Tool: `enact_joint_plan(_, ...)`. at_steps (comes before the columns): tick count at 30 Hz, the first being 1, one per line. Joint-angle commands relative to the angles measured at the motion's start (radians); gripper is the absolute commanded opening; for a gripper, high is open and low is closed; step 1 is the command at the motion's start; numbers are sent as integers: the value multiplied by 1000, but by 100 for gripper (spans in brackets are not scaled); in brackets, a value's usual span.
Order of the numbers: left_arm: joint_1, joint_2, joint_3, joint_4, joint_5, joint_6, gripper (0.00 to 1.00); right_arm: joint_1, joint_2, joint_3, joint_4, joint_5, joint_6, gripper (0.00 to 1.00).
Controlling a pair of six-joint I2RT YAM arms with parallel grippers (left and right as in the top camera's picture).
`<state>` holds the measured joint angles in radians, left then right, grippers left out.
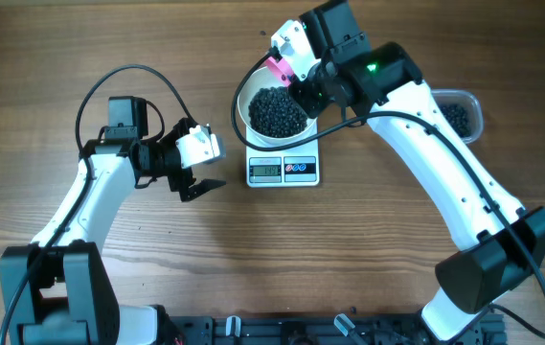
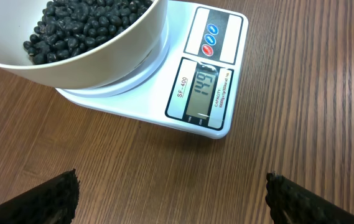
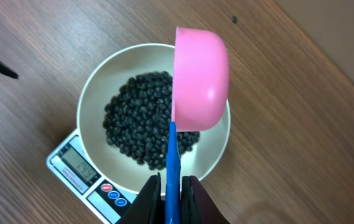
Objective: Scoop item into bowl and weigh 150g on scale
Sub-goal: 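Move the scoop back to the bean tub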
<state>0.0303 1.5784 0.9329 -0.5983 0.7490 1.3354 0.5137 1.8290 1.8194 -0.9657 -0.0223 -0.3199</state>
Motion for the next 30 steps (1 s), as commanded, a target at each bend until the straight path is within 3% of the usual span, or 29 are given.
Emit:
enact_joint_plan(1, 5, -15, -3, 1, 8, 19, 100, -46, 13, 20, 5, -119, 38, 4)
enact_joint_plan(7, 5, -15, -3, 1, 8, 19, 100, -213, 12, 21, -13, -475, 91, 4)
enact_joint_plan(14, 5, -15, -3, 1, 8, 19, 100, -336, -64, 21, -23, -553, 121, 4)
enact_joint_plan(24, 5, -15, -3, 1, 8, 19, 100, -537, -195, 21, -187, -518, 140, 4)
enact_joint_plan(30, 5, -15, -3, 1, 8, 19, 100, -644, -201, 18, -403, -198, 144, 4)
